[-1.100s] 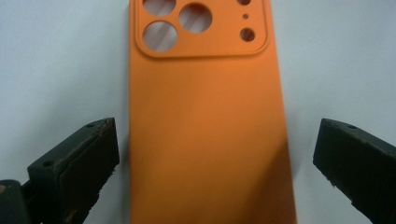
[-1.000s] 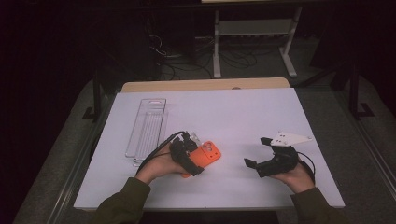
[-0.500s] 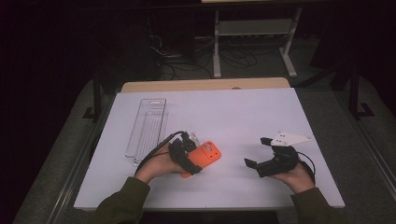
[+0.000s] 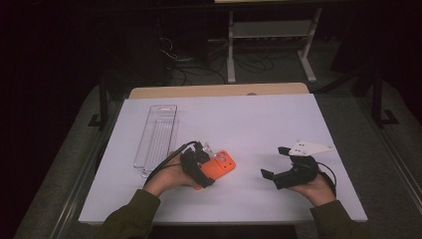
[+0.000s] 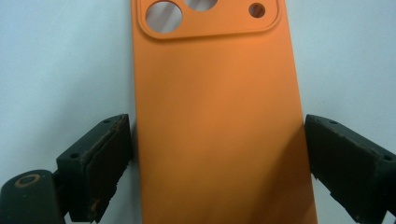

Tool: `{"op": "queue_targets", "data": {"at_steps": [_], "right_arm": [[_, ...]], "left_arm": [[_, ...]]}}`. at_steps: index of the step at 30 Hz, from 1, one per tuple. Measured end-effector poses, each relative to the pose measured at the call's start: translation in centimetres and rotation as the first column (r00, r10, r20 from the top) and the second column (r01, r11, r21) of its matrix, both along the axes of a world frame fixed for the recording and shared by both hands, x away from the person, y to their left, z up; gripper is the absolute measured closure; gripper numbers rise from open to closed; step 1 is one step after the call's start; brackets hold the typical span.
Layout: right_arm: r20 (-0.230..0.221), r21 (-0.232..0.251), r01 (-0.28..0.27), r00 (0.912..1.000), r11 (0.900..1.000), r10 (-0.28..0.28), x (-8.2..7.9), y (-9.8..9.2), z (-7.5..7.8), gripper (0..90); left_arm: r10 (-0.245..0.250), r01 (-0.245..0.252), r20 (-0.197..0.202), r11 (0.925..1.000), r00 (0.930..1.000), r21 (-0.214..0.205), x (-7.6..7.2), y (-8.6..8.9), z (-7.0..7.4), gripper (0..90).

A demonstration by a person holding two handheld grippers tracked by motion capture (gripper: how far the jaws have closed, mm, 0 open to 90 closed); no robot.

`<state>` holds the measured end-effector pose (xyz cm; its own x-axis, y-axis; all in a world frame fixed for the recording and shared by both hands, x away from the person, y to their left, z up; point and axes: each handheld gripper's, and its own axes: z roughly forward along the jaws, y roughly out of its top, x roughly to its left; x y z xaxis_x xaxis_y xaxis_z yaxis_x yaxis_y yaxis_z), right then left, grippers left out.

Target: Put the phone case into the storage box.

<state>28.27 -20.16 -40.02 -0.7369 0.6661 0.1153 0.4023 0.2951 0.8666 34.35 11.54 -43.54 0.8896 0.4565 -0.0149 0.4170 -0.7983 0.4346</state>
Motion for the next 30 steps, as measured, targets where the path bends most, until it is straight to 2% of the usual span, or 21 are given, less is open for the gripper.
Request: {"op": "queue_targets", "data": {"at_steps": [13,18,30], "right_arm": [[0.000,-0.005,-0.003,1.0000,1.0000,0.003,-0.02,0.06,-0.04,0.0],[-0.002,-0.005,-0.004,1.0000,1.0000,0.004,-0.02,0.07,-0.04,0.0],[-0.003,-0.005,-0.008,1.0000,1.0000,0.008,0.04,0.19,-0.10,0.0]], "left_arm": [[-0.010,0.010,0.002,0.9998,1.0000,0.018,-0.12,-0.09,0.20,13.0],[0.000,0.000,-0.004,0.9999,1.0000,0.014,-0.14,-0.16,0.20,13.5],[-0.004,0.004,0.012,1.0000,0.9999,-0.008,-0.32,0.13,0.10,14.1]]}}
